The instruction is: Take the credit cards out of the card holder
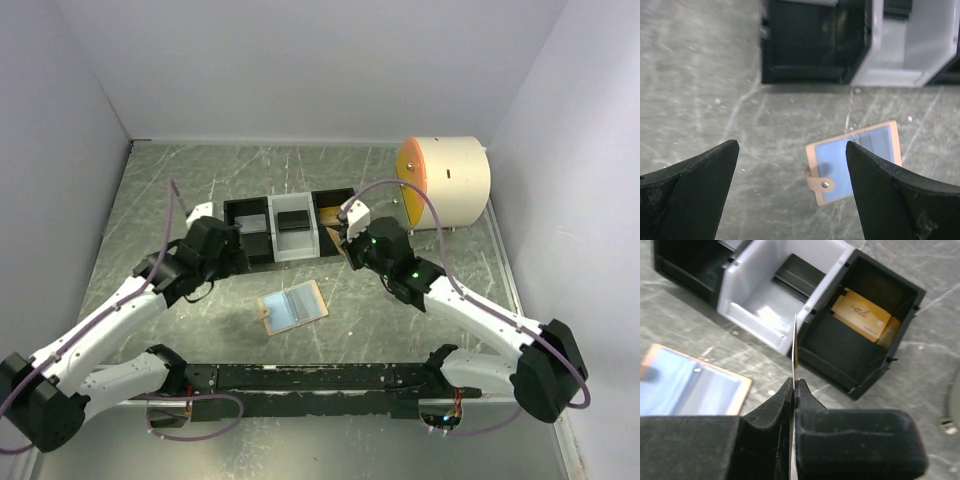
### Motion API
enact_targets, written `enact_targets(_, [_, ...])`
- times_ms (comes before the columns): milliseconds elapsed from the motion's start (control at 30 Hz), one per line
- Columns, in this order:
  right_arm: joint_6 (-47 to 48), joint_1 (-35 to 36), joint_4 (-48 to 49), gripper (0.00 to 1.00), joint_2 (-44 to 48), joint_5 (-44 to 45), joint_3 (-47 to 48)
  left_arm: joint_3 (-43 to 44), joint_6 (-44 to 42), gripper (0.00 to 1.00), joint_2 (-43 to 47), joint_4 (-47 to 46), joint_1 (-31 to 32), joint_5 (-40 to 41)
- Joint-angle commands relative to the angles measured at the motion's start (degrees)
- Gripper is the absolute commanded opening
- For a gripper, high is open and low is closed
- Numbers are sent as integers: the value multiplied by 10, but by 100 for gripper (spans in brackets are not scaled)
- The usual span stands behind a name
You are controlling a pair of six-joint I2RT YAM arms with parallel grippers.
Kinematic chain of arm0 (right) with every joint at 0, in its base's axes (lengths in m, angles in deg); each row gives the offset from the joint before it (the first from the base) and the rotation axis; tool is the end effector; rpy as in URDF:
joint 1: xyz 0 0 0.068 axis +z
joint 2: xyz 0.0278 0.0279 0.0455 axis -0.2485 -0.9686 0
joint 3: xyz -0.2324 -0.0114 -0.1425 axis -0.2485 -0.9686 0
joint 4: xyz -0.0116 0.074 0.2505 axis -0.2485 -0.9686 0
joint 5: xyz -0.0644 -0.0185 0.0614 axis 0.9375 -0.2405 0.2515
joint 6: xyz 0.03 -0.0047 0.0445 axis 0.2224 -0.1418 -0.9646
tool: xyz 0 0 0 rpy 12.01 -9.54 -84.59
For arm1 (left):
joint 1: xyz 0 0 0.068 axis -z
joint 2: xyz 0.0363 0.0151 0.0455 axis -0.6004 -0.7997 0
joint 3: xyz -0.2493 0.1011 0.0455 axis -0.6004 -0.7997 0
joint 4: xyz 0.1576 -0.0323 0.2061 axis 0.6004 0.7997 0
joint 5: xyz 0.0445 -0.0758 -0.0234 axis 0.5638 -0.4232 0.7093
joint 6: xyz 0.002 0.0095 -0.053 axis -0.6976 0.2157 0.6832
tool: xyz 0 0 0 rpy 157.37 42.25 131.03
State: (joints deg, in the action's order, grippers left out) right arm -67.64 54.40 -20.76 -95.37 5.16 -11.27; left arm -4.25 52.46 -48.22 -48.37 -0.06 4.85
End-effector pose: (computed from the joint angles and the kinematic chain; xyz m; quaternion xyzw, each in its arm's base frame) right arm 0.1904 0.1595 0.2623 -0.2895 0.7812 0.1818 0.5224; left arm 0.1698 -0.1127 0.2669 -0.1100 0.9187 -0.1036 0.3648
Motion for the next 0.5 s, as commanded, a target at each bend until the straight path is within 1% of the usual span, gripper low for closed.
enact_targets(0, [125,9,-20,0,-44,85,42,28,-64,100,38,41,-57,23])
enact_targets(67, [166,10,-5,0,-59,94,46,14,-80,100,55,19,-59,35])
enact_targets(200, [227,9,5,0,-100,107,68,16,-114,100,73,21,-59,51])
enact_targets(300, [291,-1,15,0,-135,80,79,16,-136,100,73,19,-59,61])
enact_targets(400, [317,-21,12,0,-181,24,112,23,-157,99,71,9,-59,60])
enact_targets(467, [323,-31,13,0,-212,16,138,20,-184,99,74,-12,-59,67])
